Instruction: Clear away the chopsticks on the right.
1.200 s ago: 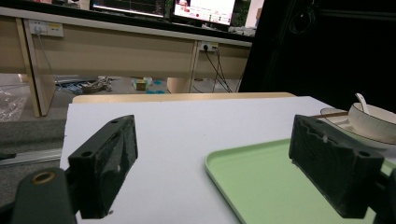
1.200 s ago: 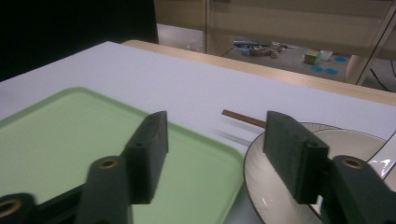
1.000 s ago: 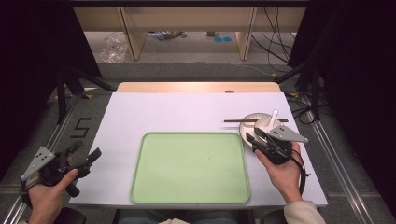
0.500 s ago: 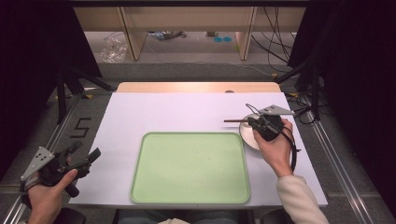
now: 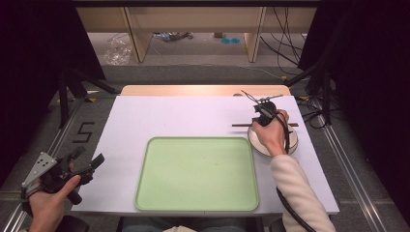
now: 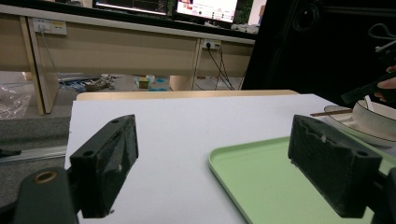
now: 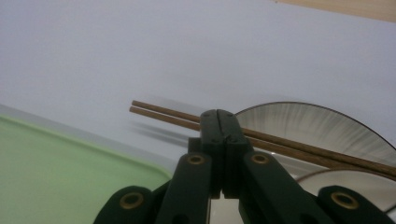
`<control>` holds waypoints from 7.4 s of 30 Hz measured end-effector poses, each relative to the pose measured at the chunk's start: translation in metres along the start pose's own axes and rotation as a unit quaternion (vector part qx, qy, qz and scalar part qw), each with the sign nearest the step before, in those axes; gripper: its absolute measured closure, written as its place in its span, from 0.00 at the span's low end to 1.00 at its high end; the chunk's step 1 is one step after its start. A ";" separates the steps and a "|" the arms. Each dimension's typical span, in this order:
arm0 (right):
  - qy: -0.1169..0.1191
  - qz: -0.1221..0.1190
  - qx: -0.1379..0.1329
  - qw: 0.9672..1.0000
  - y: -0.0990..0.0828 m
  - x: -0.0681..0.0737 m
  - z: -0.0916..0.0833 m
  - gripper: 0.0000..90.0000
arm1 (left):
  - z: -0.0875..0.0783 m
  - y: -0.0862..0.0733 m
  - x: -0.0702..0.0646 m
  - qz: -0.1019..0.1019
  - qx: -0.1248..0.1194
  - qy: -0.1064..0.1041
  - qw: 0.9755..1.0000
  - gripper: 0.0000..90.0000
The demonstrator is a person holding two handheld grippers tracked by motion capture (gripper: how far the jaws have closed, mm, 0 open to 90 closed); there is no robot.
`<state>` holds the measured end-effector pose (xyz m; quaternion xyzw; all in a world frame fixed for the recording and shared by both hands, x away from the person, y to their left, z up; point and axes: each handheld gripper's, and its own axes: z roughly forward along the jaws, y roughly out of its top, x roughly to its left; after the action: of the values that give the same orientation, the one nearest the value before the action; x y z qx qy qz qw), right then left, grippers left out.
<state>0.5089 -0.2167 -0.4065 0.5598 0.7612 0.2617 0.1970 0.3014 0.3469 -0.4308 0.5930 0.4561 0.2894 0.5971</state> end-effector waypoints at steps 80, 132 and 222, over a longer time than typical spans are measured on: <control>-0.006 -0.532 0.185 0.826 0.059 0.032 0.062 0.74 | -0.002 -0.001 0.003 -0.002 0.000 0.002 1.000 0.17; -0.040 -0.528 0.113 0.841 0.073 0.038 0.040 0.97 | -0.002 0.000 0.004 -0.004 -0.002 0.004 1.000 0.18; 0.091 0.075 0.102 0.988 0.072 0.045 -0.065 0.97 | -0.002 0.000 0.003 -0.010 -0.003 0.007 1.000 0.18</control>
<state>0.5108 -0.1687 -0.3110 0.6063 0.7546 0.2464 0.0485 0.3005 0.3506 -0.4313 0.5844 0.4650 0.2891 0.5989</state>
